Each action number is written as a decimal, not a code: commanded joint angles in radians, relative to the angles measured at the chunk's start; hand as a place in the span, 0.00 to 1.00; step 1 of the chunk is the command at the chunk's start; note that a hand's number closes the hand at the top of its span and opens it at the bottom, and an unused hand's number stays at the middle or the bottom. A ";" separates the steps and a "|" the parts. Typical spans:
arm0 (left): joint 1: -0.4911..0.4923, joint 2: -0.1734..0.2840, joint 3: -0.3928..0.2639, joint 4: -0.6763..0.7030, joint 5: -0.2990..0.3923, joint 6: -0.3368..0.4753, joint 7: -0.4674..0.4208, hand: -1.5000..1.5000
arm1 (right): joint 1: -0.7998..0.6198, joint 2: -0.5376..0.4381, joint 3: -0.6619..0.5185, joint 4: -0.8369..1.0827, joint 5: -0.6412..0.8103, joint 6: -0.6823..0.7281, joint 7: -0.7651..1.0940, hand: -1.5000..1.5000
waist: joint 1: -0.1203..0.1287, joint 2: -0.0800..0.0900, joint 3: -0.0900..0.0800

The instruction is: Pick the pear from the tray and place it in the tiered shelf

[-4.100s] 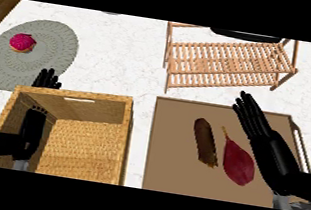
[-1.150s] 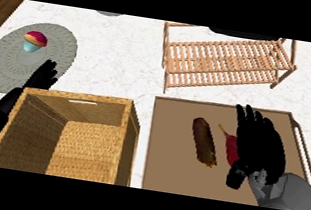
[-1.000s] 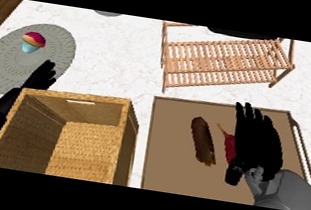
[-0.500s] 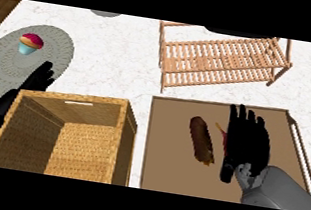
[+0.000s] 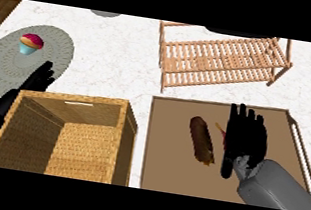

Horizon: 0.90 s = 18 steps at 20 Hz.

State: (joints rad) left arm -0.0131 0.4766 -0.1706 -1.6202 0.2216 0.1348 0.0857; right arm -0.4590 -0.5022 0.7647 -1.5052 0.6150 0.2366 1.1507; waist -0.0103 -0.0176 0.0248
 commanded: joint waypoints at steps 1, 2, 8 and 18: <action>0.013 -0.044 -0.076 0.113 -0.023 -0.025 0.028 0.50 | 0.007 0.061 0.014 0.053 0.035 0.043 0.157 0.00 | -0.008 0.023 -0.027; 0.049 -0.059 -0.100 0.110 -0.045 -0.020 0.003 0.50 | 0.014 0.076 0.010 0.049 0.038 0.039 0.162 0.00 | -0.006 0.022 -0.027; 0.038 -0.078 -0.092 0.128 -0.056 -0.024 -0.002 0.50 | 0.011 0.058 0.001 0.076 0.046 0.078 0.021 1.00 | 0.000 0.023 -0.027; 0.031 -0.091 -0.070 0.151 -0.069 -0.042 -0.009 0.50 | 0.009 0.084 -0.013 0.107 0.186 0.004 -0.012 1.00 | -0.006 0.022 -0.026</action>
State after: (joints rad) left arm -0.0291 0.4475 -0.1466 -1.5949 0.2014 0.0962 0.0768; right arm -0.4556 -0.4304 0.7352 -1.4273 0.7333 0.2578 1.0526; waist -0.0074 -0.0276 0.0188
